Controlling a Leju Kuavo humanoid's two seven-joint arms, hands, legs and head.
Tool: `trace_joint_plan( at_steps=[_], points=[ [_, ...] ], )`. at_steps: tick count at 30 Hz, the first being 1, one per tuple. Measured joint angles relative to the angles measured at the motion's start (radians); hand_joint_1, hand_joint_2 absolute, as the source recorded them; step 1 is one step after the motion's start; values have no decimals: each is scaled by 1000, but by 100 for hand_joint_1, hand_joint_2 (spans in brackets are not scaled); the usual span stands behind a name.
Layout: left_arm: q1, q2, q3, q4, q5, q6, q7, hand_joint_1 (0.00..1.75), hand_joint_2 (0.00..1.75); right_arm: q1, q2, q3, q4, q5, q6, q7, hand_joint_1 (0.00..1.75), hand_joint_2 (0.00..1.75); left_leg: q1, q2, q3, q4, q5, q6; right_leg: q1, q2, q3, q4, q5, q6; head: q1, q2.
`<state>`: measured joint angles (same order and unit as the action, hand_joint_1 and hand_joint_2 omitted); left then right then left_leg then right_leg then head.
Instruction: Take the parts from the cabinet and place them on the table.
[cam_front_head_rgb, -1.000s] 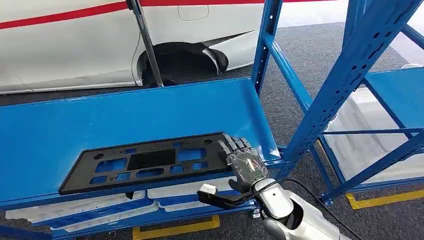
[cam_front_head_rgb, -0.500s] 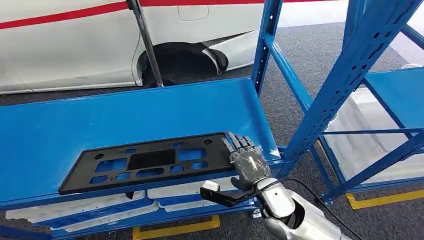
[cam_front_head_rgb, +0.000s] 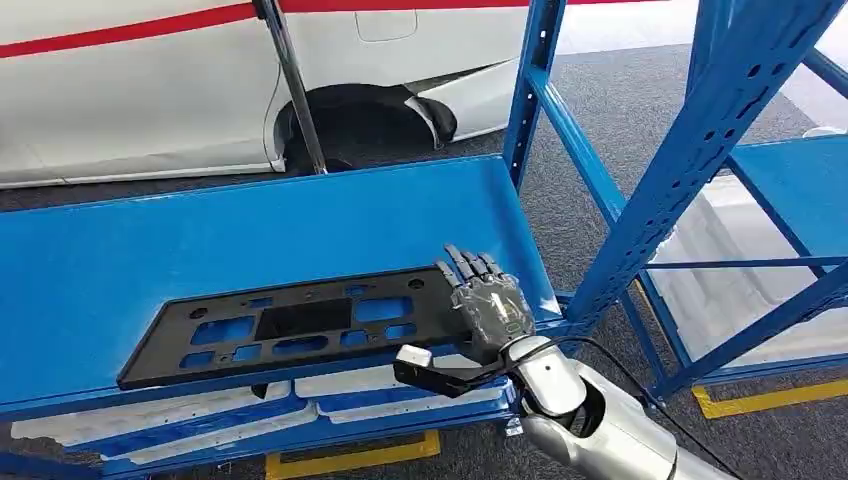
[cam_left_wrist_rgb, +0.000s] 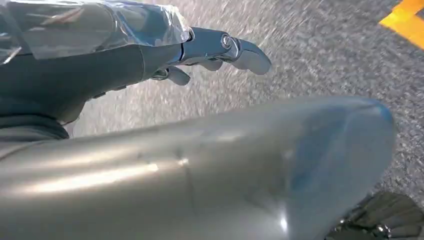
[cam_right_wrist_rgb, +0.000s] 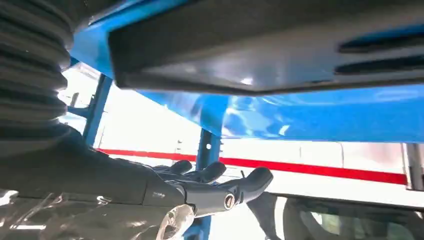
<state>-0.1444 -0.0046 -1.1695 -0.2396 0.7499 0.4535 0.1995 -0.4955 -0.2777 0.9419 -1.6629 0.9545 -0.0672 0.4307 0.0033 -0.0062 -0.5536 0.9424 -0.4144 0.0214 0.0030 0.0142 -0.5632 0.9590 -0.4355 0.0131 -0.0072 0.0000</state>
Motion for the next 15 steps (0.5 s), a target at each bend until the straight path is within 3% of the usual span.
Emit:
trace_joint_plan(
  at_steps=[7, 15],
  points=[
    [25, 0, 63, 0, 63, 5, 16, 0, 0, -43, 38, 34, 46, -6, 6, -14, 0, 175, 0, -1, 0, 0, 0, 0, 0, -1, 0, 0, 0, 0, 0, 0],
    [29, 1, 92, 0, 45, 5, 19, 0, 0, -60, 44, 59, 69, 7, 9, 2, 0, 175, 0, -1, 0, 0, 0, 0, 0, -1, 0, 0, 0, 0, 0, 0]
  ],
)
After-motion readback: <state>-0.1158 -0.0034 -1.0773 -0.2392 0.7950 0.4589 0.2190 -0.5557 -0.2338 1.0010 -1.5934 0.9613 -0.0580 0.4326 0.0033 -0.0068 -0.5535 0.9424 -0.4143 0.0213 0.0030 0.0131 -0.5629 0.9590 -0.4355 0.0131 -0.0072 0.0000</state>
